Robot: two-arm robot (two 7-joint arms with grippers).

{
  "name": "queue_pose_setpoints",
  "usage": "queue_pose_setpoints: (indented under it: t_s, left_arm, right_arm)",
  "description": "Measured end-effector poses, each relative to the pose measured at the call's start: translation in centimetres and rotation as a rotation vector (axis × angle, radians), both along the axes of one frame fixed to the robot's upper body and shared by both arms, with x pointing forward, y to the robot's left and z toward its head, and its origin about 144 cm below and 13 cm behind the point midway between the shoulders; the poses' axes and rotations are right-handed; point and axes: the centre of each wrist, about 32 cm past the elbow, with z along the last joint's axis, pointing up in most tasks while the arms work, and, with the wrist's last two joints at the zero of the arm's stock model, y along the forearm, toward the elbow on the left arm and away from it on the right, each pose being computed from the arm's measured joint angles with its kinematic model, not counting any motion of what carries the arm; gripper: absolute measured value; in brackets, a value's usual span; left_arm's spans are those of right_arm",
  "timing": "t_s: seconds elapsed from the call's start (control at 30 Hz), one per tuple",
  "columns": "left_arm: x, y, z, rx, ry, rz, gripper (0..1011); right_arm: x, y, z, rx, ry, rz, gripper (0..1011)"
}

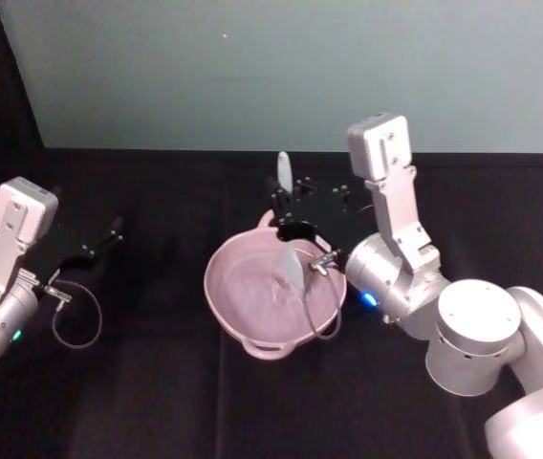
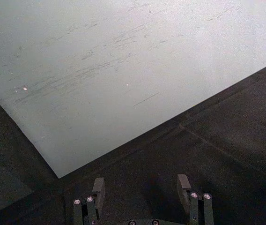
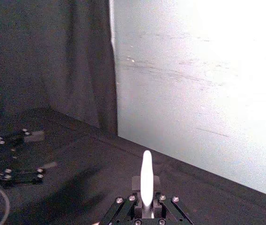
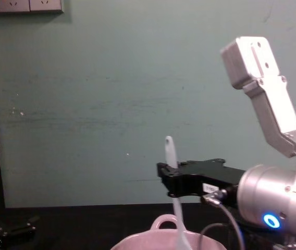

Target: Use the one hand to pick up the spoon and stir the clear water in the bowl.

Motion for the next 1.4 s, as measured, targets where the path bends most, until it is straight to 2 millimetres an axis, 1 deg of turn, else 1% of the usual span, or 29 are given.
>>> queue_pose_setpoints:
  t_s: [0.17,0.3,0.43,0.6,0.77,0.87,1.0,1.07,1.23,1.4]
  left_arm:
    - [0.0,0.0,0.0,0.0,0.0,0.0,1011]
    - [0.0,0.0,0.0,0.0,0.0,0.0,1011]
    - [0.0,0.0,0.0,0.0,0.0,0.0,1011]
    - [0.0,0.0,0.0,0.0,0.0,0.0,1011]
    - [0.0,0.0,0.0,0.0,0.0,0.0,1011]
    - [0.0,0.0,0.0,0.0,0.0,0.0,1011]
    - [0.0,0.0,0.0,0.0,0.0,0.0,1011]
    - [0.0,0.0,0.0,0.0,0.0,0.0,1011]
    - [0.0,0.0,0.0,0.0,0.0,0.0,1011]
    - [0.0,0.0,0.0,0.0,0.0,0.0,1011]
  right_arm:
    - [-0.2,-1.0,0.0,-0.007,0.002,-0.024,119]
    - [-0.7,-1.6,0.1,-0.008,0.008,-0.024,118]
    - [-1.9,-2.0,0.1,0.004,0.023,0.002,119]
    - [-3.0,-1.8,0.1,0.017,0.034,0.037,119]
    - [-4.1,-1.0,-0.1,0.034,0.048,0.086,118]
    - [-4.4,-0.4,-0.3,0.041,0.05,0.106,119]
    - [-4.5,0.9,-0.5,0.051,0.05,0.139,119]
    - [-4.3,1.6,-0.5,0.053,0.045,0.15,119]
    - [-3.7,2.5,-0.6,0.056,0.035,0.153,119]
    - [-2.4,3.3,-0.7,0.062,0.012,0.134,119]
